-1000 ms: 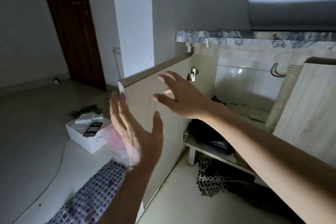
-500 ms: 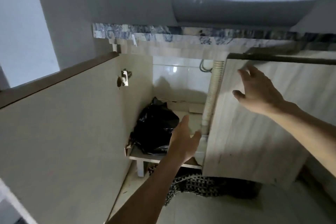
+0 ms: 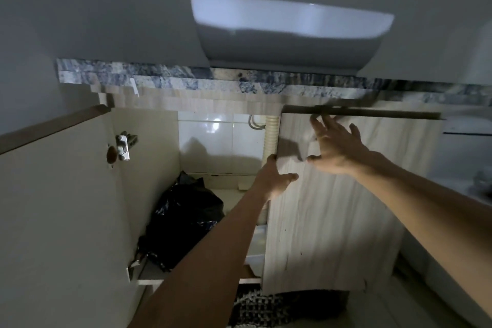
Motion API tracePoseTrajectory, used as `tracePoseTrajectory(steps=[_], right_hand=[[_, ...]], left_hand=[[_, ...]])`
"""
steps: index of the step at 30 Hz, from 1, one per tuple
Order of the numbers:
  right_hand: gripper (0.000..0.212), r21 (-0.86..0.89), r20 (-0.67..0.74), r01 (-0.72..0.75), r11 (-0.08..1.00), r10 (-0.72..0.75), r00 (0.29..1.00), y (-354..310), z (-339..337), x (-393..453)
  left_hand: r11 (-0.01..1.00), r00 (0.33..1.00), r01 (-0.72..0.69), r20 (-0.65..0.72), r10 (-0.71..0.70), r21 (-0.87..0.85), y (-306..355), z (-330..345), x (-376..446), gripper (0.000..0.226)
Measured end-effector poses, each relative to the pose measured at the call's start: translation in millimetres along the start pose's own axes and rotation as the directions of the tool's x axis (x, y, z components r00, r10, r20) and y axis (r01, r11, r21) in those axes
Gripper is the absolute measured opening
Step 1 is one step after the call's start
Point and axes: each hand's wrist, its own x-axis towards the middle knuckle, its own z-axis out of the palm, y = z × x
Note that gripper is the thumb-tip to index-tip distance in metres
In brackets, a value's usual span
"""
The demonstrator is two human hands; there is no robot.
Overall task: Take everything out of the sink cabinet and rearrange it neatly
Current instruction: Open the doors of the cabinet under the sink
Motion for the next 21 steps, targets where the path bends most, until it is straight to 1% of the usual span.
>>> tracePoseTrajectory(steps=[2,4,6,8,9,11,12,14,15,18,21], right_hand=[[0.095,0.015,0.017,-0.018,1.000,0.018,1.000,-0.7,-3.7,-0.5],[0.078,0.063,0.015,-0.017,0.998,0.016,1.000,0.9,-8.3,-3.3],[0.057,0.127,-0.031,-0.009,0.992,0.013,0.999,3.1,-15.1,-9.6],[0.050,0.154,-0.080,-0.016,0.988,0.029,0.996,4.6,-23.7,-17.8],[0.052,0.139,-0.102,-0.030,0.990,0.044,0.994,5.3,-27.8,-21.8],[0.056,0.101,-0.135,-0.066,0.993,0.079,0.988,9.1,-35.3,-27.5],[0.055,0.098,-0.150,-0.077,0.992,0.091,0.985,11.5,-39.0,-32.1],[0.056,0.127,-0.210,-0.081,0.989,0.106,0.972,17.0,-44.4,-44.4],[0.057,0.150,-0.243,-0.089,0.985,0.124,0.962,19.9,-46.1,-51.9],[0.048,0.211,-0.280,-0.140,0.967,0.197,0.939,25.3,-54.7,-79.2],[0.041,0.211,-0.279,-0.170,0.963,0.226,0.933,31.0,-70.7,-103.1]], left_hand=[[0.998,0.998,0.007,-0.062,-0.011,-0.066,2.2,5.8,-0.7,0.064],[0.996,0.993,0.004,-0.115,-0.014,-0.085,2.6,12.5,-5.1,0.053],[0.994,0.986,-0.028,-0.167,0.010,-0.103,0.8,17.6,-11.7,0.043],[0.990,0.979,-0.057,-0.202,0.030,-0.131,-2.5,21.4,-19.0,0.027],[0.988,0.975,-0.075,-0.216,0.044,-0.137,-4.1,22.5,-25.0,0.025],[0.980,0.970,-0.129,-0.227,0.093,-0.151,-5.8,25.8,-41.1,0.037],[0.969,0.970,-0.158,-0.216,0.116,-0.189,-5.9,28.4,-49.9,0.040],[0.935,0.964,-0.234,-0.189,0.187,-0.265,-6.5,35.8,-66.8,0.038],[0.927,0.957,-0.267,-0.182,0.224,-0.264,-6.3,39.2,-74.9,0.034],[0.905,0.913,-0.397,-0.171,0.371,-0.151,2.5,45.2,-99.5,0.035],[0.825,0.831,-0.555,-0.107,0.546,-0.102,22.6,46.4,-119.7,0.021]])
